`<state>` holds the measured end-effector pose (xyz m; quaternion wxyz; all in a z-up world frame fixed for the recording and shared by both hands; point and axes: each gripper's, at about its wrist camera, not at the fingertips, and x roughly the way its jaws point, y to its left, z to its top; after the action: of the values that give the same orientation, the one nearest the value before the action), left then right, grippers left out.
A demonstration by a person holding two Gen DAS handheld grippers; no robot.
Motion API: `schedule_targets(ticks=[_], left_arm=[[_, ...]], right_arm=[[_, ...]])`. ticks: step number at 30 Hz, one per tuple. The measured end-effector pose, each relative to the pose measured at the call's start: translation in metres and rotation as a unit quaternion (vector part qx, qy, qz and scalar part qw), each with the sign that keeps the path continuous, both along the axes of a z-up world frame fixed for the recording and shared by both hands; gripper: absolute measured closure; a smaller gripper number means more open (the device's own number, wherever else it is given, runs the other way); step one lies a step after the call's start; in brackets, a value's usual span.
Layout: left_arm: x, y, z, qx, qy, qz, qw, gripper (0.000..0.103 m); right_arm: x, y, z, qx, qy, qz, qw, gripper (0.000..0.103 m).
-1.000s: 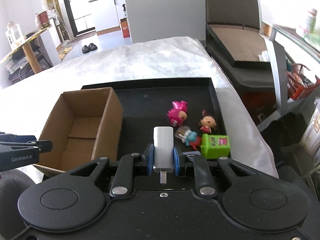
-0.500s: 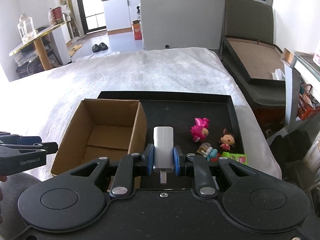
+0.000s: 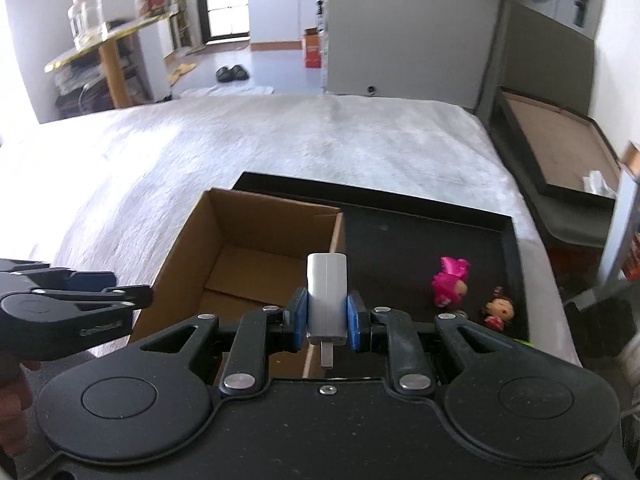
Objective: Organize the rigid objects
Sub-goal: 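Lift the white adapter with the right gripper and carry it over the cardboard box, then lower the adapter into the box and open the right gripper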
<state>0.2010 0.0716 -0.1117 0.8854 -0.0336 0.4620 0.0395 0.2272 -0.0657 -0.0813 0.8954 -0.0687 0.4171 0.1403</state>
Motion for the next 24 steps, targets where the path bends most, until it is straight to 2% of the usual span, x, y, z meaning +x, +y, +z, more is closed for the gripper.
schedule_targets(ticks=[7,14,24], left_arm=[[0.013,0.000,-0.012,-0.012,0.005,-0.012,0.9998,0.073],[0.022,0.002,-0.021,-0.021,-0.002,-0.005,0.9998,0.089],[0.026,0.012,-0.024,-0.034,-0.005,0.006,0.9994,0.098]], right_arm=[[0.018,0.024,-0.005,-0.018,0.010,0.038,0.999,0.082],[0.034,0.045,-0.011,-0.053,0.010,0.085,0.995,0.082],[0.051,0.067,-0.013,-0.076,0.005,0.145,0.986,0.082]])
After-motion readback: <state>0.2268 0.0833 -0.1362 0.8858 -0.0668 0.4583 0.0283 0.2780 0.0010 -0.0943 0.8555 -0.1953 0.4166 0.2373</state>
